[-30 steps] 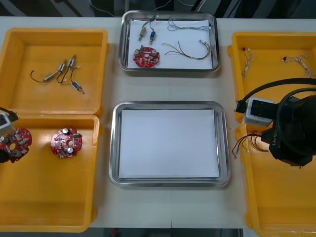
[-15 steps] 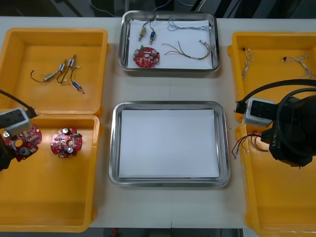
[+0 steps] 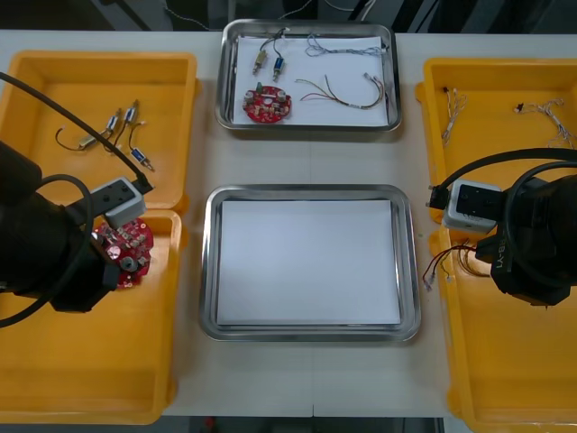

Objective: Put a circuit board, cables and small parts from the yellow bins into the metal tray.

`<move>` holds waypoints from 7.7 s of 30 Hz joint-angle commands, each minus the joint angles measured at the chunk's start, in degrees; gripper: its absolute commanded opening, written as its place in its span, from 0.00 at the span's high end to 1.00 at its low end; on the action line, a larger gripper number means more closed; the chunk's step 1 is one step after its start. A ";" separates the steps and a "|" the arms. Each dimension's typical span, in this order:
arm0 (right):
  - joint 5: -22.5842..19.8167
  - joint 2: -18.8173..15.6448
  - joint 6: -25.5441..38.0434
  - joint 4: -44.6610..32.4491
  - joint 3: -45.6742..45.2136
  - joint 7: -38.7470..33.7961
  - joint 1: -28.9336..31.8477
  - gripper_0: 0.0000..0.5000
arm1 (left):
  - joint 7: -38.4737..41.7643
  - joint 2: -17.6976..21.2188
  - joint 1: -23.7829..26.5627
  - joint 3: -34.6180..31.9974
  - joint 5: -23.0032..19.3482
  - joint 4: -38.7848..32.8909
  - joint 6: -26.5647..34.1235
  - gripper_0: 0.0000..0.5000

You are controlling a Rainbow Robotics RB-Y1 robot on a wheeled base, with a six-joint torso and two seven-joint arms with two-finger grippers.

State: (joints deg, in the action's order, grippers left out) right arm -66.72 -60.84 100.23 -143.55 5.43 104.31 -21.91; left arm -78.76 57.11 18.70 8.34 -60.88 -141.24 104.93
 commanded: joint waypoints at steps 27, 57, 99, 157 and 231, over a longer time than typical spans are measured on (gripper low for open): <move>-0.08 -2.53 0.32 -2.53 0.37 -2.70 -1.38 1.00 | 36.92 -17.04 24.98 36.58 16.41 7.56 -0.78 1.00; -0.25 -2.53 0.32 -2.61 0.37 -2.70 -1.38 1.00 | 48.78 -17.83 24.45 51.78 25.11 18.98 -18.44 1.00; -0.34 -2.53 -2.23 -4.11 1.16 -2.26 -1.73 1.00 | 53.53 -16.86 23.40 52.84 28.98 16.44 -21.43 0.00; 34.29 31.66 -1.79 28.06 35.53 -0.51 -15.79 1.00 | 24.09 -13.43 19.18 -7.19 21.16 34.54 2.83 0.00; 20.66 21.99 9.77 1.43 -17.03 -3.14 2.84 0.00 | 28.22 -25.03 32.89 3.79 28.63 77.26 -29.52 0.00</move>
State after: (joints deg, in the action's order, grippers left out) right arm -43.47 -36.35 109.84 -142.57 -5.39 103.45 -20.66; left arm -52.70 33.00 48.55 11.59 -33.08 -63.68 76.00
